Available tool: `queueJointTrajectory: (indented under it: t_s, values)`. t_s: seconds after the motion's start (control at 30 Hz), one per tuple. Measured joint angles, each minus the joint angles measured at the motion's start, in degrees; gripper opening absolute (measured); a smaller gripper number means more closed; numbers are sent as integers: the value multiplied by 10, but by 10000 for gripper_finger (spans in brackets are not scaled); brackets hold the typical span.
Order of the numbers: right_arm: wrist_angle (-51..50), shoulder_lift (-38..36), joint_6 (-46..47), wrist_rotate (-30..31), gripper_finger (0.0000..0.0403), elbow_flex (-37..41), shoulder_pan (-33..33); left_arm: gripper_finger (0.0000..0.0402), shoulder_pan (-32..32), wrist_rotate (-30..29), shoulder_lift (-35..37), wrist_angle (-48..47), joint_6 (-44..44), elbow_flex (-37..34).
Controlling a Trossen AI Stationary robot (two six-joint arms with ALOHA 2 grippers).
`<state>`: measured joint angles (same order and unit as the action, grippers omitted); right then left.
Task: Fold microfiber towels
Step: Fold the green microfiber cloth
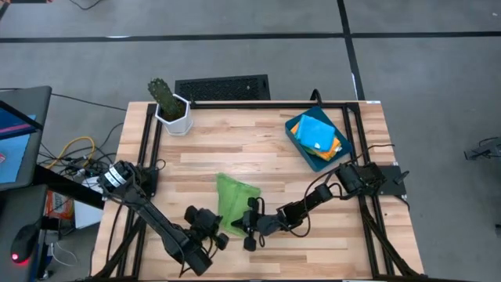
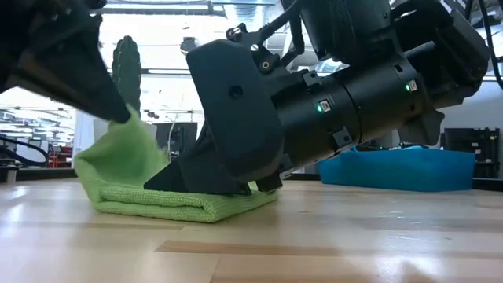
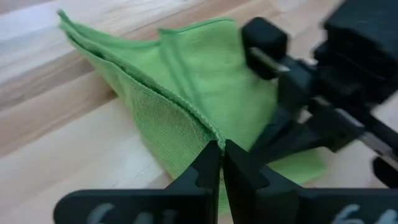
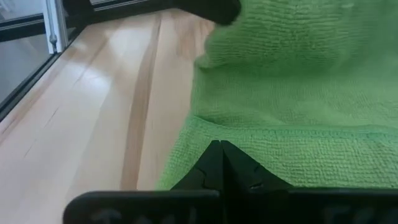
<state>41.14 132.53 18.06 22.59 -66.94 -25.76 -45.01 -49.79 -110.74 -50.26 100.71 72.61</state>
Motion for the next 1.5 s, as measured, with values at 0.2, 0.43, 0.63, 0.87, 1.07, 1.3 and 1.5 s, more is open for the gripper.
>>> queueJointTrajectory:
  t_s: [0.2, 0.43, 0.63, 0.87, 1.07, 1.3, 1.5]
  values:
    - [-13, 0, 6, 0, 21, 0, 4, 4, 18, 16, 0, 72, -143, 20]
    - [-19, 0, 8, 0, 18, 0, 7, 4, 36, 25, 0, 145, -227, 20]
    - [-20, 0, 9, 0, 29, 0, 7, 4, 39, 29, 0, 167, -242, 20]
    - [-21, -3, -1, -2, 41, 0, 7, 4, 39, 52, 1, 178, -255, 20]
    - [-34, -17, -2, -2, 70, 2, 7, 4, 39, 48, 1, 178, -255, 20]
    - [-119, -63, 0, -5, 106, 2, 5, 4, 39, 45, 1, 178, -264, 20]
    - [-264, -128, 21, -3, 114, 17, -24, 4, 39, 44, 1, 179, -264, 20]
